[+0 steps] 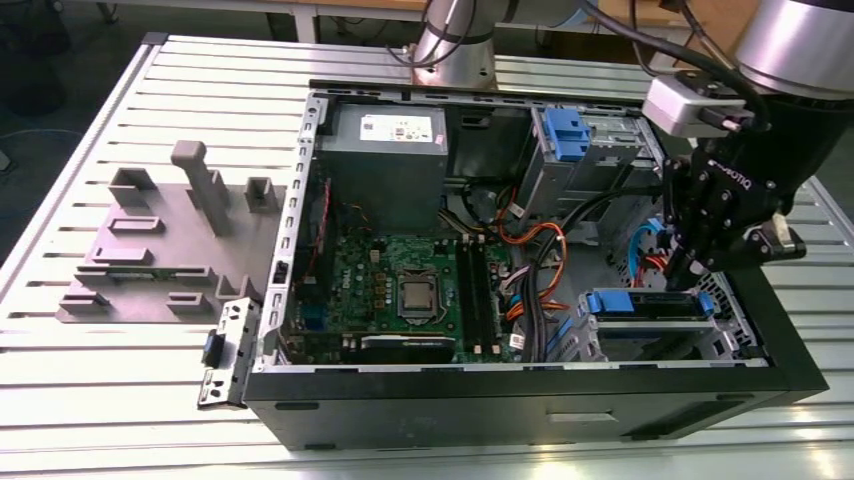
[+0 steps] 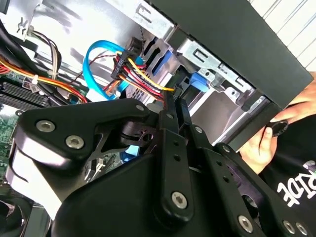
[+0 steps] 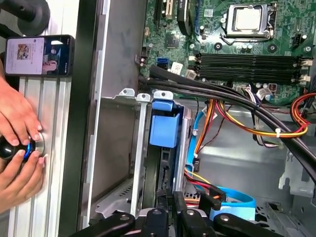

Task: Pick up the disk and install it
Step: 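Insert the first disk wire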

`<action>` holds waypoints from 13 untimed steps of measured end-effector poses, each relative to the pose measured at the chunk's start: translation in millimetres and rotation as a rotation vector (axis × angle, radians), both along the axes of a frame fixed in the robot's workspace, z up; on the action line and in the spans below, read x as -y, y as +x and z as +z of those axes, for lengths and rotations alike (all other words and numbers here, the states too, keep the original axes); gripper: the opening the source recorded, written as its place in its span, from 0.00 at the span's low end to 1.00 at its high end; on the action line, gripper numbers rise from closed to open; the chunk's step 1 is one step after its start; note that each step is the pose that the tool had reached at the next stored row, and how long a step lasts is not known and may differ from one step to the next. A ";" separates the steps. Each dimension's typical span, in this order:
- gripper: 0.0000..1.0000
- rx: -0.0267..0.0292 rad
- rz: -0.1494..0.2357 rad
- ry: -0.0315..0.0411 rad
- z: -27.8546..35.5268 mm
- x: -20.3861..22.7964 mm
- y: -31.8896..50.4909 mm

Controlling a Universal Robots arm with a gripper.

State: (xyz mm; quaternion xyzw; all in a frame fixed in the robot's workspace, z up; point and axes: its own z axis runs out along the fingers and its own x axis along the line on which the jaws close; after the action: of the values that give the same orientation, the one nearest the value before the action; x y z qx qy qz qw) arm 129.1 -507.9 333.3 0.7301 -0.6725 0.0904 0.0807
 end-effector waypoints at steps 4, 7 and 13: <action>0.16 0.0026 -0.033 -0.0005 -0.2 0.0 -0.1; 0.16 0.0038 -0.081 -0.0003 -0.5 0.0 -0.1; 0.16 0.0550 -0.097 0.0090 -0.5 0.2 -1.9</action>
State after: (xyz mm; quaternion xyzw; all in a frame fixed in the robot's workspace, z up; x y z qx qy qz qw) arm 127.2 -508.1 332.8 0.6942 -0.7095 0.1035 0.0632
